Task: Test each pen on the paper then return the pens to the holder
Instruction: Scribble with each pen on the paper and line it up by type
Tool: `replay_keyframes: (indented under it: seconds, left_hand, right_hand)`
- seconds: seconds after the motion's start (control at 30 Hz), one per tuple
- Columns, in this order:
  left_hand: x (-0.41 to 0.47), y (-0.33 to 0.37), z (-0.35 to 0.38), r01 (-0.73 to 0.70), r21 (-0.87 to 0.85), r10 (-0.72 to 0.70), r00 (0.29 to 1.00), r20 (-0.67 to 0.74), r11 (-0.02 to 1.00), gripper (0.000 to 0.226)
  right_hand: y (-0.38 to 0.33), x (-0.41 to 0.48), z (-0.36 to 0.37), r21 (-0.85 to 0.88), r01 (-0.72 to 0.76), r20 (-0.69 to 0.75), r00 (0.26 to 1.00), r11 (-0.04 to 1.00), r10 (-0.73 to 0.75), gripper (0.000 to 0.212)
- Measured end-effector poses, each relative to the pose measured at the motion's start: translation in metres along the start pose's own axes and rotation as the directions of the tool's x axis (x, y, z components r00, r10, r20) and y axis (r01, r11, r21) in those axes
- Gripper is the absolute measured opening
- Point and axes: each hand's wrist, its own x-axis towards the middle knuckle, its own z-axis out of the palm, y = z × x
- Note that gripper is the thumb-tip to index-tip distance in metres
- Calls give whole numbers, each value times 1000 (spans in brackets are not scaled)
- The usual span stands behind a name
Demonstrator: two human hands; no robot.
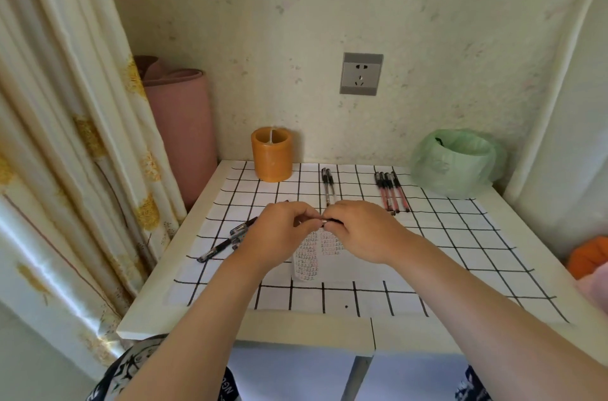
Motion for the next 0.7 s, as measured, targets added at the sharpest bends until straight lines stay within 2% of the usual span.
replay_keyframes:
  seconds: [0.17,0.3,0.4,0.5,0.63,0.7]
  left_hand:
    - [8,1,9,13,-2,-13,1000,25,1000,5]
    - [15,-2,12,30,19,-31,999,39,999,3]
    - [21,-6,15,37,63,-41,997,59,997,3]
    - [26,-10,17,63,213,-77,995,61,975,3]
    - [34,-17,17,90,395,-123,991,61,914,5]
    - [38,-20,18,74,447,-127,988,89,891,8]
  right_hand:
    - [8,-8,0,-90,16,-46,999,996,-20,22]
    - [17,-7,4,-53,-36,-45,998,998,34,24]
    - [22,-6,7,35,-93,38,995,995,91,26]
    - [31,-6,13,187,-190,130,977,964,167,37]
    - [41,-1,18,455,-278,131,960,846,246,25]
    - [43,3,21,603,-311,124,946,735,299,21]
